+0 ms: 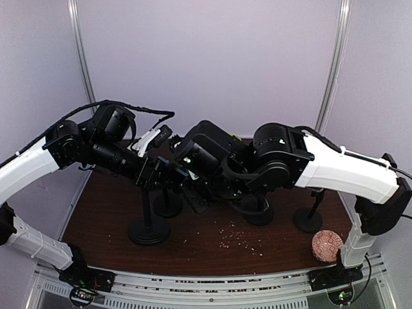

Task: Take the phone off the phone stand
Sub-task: Hold the phone stand with the phone.

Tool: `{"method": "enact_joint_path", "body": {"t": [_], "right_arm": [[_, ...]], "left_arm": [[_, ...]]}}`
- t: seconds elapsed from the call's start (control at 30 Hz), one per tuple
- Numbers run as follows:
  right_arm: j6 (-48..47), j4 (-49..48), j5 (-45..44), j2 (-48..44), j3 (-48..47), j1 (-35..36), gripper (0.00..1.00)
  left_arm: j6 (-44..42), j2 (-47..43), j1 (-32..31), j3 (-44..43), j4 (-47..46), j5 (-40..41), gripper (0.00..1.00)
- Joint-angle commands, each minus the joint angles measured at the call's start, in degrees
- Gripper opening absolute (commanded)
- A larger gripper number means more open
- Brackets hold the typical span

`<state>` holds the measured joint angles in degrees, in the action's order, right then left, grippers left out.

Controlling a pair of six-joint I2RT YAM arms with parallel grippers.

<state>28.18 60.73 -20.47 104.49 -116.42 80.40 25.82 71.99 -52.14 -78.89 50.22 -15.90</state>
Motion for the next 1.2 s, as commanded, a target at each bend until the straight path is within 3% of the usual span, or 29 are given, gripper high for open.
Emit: {"method": "enact_joint_path", "body": {"t": [0.0,0.27,0.37,0.57,0.9,1.17], "right_arm": [[1.3,-7.3,-0.7,-1.8,-4.1,-0.1,0.00],[1.8,-7.9,1.6,-2.1,-4.9,-0.7,0.00],[1.8,-7.6,2.2,-2.1,-5.6,-0.9,0.00],[1.8,-7.0,2.5,-2.4,-5.9,-1.0,0.00],[1.2,-8.3,5.0,-4.2,-4.4,-1.0,0.00],[-1.4,-14.0,8.3,-9.0,4.5,-1.0,0.00]], "left_arm": [[2.1,-1.4,-0.2,1.8,-7.7,1.6,0.59],[0.9,-3.3,-2.0,4.6,-13.4,3.7,0.64],[-2.0,-1.9,-3.2,3.5,-11.2,4.0,0.69],[-4.0,2.0,-4.4,-0.1,-4.4,5.5,0.66],[-1.9,3.8,-5.4,-1.6,-4.2,11.8,0.23],[3.4,2.4,-5.1,-1.9,-4.9,13.1,0.11]]}}
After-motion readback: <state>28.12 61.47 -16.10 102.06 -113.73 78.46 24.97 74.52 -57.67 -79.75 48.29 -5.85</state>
